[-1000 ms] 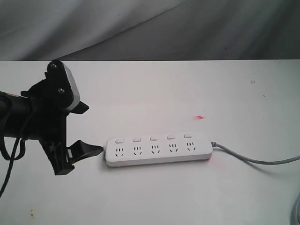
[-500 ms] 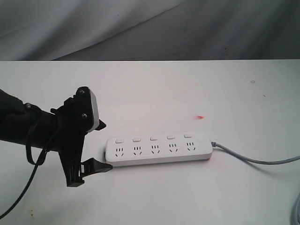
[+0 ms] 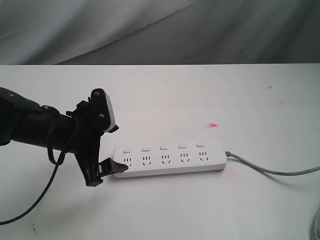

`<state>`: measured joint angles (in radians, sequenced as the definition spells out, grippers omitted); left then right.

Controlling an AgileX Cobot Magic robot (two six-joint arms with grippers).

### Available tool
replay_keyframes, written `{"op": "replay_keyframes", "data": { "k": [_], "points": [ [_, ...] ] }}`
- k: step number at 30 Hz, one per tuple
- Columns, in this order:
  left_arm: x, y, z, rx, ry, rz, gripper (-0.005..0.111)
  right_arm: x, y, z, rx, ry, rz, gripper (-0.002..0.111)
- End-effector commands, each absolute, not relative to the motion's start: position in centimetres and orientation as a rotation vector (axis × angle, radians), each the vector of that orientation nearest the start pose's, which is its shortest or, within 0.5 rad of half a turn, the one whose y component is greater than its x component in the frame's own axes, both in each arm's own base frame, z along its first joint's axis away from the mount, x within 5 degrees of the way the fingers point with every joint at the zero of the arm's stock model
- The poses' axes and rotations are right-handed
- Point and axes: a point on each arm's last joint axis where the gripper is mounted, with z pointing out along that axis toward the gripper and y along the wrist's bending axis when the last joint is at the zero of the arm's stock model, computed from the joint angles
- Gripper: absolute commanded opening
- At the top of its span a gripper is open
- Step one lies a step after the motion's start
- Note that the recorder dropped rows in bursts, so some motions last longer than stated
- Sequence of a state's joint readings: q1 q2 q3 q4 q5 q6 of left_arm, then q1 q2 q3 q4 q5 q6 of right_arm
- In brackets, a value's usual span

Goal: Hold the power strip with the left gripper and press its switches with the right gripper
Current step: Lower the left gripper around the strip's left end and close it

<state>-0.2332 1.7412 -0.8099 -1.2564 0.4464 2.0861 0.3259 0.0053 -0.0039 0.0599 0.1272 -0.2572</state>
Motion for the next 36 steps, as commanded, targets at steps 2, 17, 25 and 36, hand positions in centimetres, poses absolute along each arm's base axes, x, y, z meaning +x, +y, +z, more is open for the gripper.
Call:
{"op": "replay_keyframes", "data": {
  "k": [2,17,25,36],
  "points": [
    [30.6,-11.1,15.1,1.399,2.01,-0.278,0.087,5.3,1.9,20.2,-0.423,1.555,0.11,0.0],
    [30.7,-11.0,12.1,1.483,2.067,-0.292,0.087,5.3,1.9,20.2,-0.423,1.555,0.11,0.0],
    [31.7,-11.0,11.2,1.492,2.081,-0.267,0.087,5.3,1.9,20.2,-0.423,1.555,0.11,0.0],
    [31.9,-11.1,11.0,1.485,2.112,-0.282,0.087,5.3,1.9,20.2,-0.423,1.555,0.11,0.0]
  ]
}}
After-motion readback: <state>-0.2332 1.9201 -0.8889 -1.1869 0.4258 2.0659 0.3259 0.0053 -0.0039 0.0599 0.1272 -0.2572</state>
